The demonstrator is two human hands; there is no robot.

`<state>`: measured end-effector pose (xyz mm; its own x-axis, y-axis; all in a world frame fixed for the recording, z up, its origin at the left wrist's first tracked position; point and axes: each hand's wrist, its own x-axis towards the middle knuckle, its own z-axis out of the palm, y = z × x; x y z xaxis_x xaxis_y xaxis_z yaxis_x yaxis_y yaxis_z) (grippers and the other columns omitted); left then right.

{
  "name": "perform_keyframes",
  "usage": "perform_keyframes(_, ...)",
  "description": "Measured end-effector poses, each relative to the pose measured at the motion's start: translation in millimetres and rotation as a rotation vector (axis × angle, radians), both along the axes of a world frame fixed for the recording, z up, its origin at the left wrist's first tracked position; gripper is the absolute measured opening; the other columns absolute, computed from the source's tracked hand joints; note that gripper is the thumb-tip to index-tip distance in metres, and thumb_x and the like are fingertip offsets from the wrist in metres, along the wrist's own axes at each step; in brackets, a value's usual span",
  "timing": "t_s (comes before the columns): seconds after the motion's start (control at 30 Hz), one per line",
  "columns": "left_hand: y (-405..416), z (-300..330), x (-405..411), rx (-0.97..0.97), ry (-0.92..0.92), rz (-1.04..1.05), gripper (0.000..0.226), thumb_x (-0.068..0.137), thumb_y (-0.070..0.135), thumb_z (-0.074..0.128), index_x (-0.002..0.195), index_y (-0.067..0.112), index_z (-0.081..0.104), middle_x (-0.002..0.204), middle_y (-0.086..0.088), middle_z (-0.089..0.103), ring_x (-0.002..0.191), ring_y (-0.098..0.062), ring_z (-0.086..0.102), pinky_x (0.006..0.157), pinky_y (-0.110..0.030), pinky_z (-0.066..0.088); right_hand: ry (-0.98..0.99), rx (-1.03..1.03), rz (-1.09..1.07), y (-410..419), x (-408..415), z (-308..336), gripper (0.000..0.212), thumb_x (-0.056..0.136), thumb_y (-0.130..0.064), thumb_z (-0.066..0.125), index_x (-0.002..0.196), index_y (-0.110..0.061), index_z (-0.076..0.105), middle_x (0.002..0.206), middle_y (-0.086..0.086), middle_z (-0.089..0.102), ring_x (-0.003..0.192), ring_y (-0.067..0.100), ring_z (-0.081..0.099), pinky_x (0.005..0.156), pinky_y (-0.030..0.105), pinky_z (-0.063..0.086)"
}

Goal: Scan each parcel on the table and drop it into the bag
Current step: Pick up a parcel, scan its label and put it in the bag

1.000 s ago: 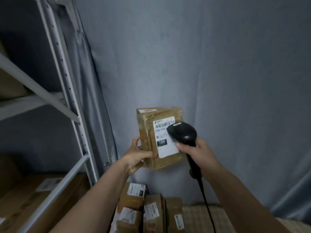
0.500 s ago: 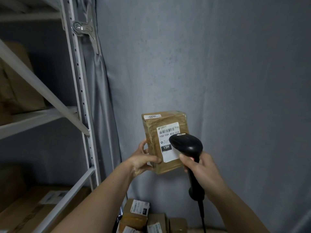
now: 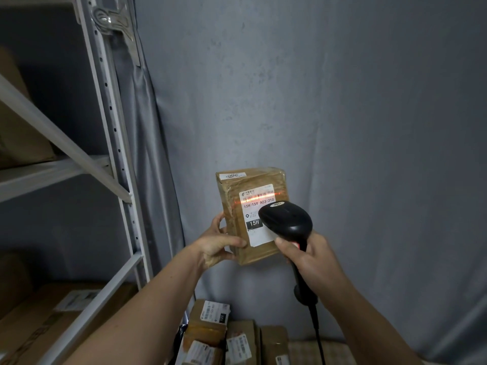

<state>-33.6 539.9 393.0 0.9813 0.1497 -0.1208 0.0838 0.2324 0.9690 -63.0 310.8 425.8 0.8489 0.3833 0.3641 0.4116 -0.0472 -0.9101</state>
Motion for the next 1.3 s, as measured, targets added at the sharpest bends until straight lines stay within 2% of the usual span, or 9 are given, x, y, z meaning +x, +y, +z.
perform_keyframes(0.23,-0.2,-6.2,6.5,0.006,0.017,0.002,0.107,0.065,-0.018,0.075,0.145,0.033,0.027,0.129,-0.017,0.058,0.117,-0.037,0.058,0.086,-0.064,0.051,0.015,-0.02,-0.008,-1.9,6.8,-3.6,0.008,0.088,-0.018,0.065,0.089,-0.024,0.061,0.084,-0.001,0.066,0.086,0.008,0.062,0.065,0.015,0.042)
perform_keyframes(0.37,-6.8,-8.7,5.4,-0.022,0.019,-0.013,0.104,0.064,-0.016,0.076,0.144,0.033,0.03,0.126,-0.017,0.061,0.117,-0.037,0.058,0.087,-0.064,0.05,0.011,-0.034,-0.002,-4.5,12.3,-7.4,0.007,0.088,-0.018,0.065,0.084,-0.023,0.06,0.073,-0.003,0.061,0.076,0.009,0.06,0.063,0.016,0.043)
perform_keyframes(0.47,-21.6,-17.7,-0.3,-0.081,0.009,0.009,0.095,0.067,-0.016,0.073,0.14,0.029,0.033,0.119,-0.018,0.067,0.111,-0.036,0.062,0.084,-0.063,0.052,0.023,-0.022,0.01,-8.8,15.7,-13.3,0.004,0.087,-0.015,0.065,0.087,-0.019,0.063,0.081,0.01,0.065,0.081,0.015,0.064,0.068,0.02,0.047)
perform_keyframes(0.67,-57.9,-55.5,-12.5,-0.218,0.108,0.042,0.092,0.062,-0.012,0.074,0.138,0.025,0.039,0.116,-0.016,0.066,0.108,-0.034,0.061,0.082,-0.064,0.051,0.12,0.017,-0.036,-25.1,18.4,-31.1,0.008,0.086,-0.01,0.066,0.09,-0.018,0.065,0.082,0.008,0.066,0.075,0.003,0.063,0.063,0.014,0.049)
perform_keyframes(0.77,-67.8,-65.9,-13.6,-0.194,0.179,0.021,0.083,0.071,-0.016,0.07,0.137,0.026,0.041,0.114,-0.015,0.065,0.101,-0.032,0.061,0.081,-0.062,0.052,0.187,0.033,-0.114,-35.3,21.1,-41.2,0.01,0.086,-0.013,0.067,0.095,-0.017,0.064,0.083,0.003,0.065,0.082,0.012,0.062,0.067,0.019,0.044)
perform_keyframes(0.9,-71.4,-73.2,-7.7,-0.164,0.23,-0.027,0.081,0.073,-0.017,0.068,0.136,0.027,0.041,0.114,-0.014,0.064,0.095,-0.032,0.065,0.078,-0.06,0.053,0.274,0.061,-0.245,-48.6,20.5,-54.6,0.008,0.085,-0.014,0.069,0.091,-0.013,0.063,0.088,0.019,0.066,0.084,0.032,0.063,0.071,0.029,0.048)
perform_keyframes(1.03,-73.2,-87.4,3.6,-0.114,0.278,-0.111,0.086,0.071,-0.014,0.072,0.137,0.031,0.041,0.117,-0.013,0.065,0.102,-0.034,0.064,0.09,-0.066,0.047,0.362,0.111,-0.363,-62.0,6.7,-69.9,0.01,0.084,-0.011,0.069,0.084,-0.019,0.063,0.071,-0.003,0.063,0.072,0.011,0.061,0.056,0.015,0.044)
perform_keyframes(1.13,-83.7,-104.5,10.0,-0.089,0.343,-0.201,0.091,0.065,-0.011,0.077,0.135,0.035,0.04,0.117,-0.011,0.067,0.103,-0.036,0.064,0.086,-0.064,0.051,0.434,0.19,-0.444,-75.8,-9.5,-85.5,0.012,0.084,-0.007,0.068,0.085,-0.018,0.064,0.058,-0.013,0.064,0.058,-0.001,0.062,0.048,0.007,0.043)
perform_keyframes(1.3,-122.9,-125.8,4.4,-0.076,0.431,-0.32,0.089,0.063,-0.011,0.078,0.129,0.035,0.039,0.124,-0.012,0.063,0.104,-0.04,0.064,0.079,-0.061,0.053,0.514,0.224,-0.614,-110.5,-33.5,-108.1,0.01,0.08,-0.011,0.073,0.087,-0.014,0.067,0.069,-0.004,0.065,0.073,0.012,0.06,0.07,0.026,0.045)
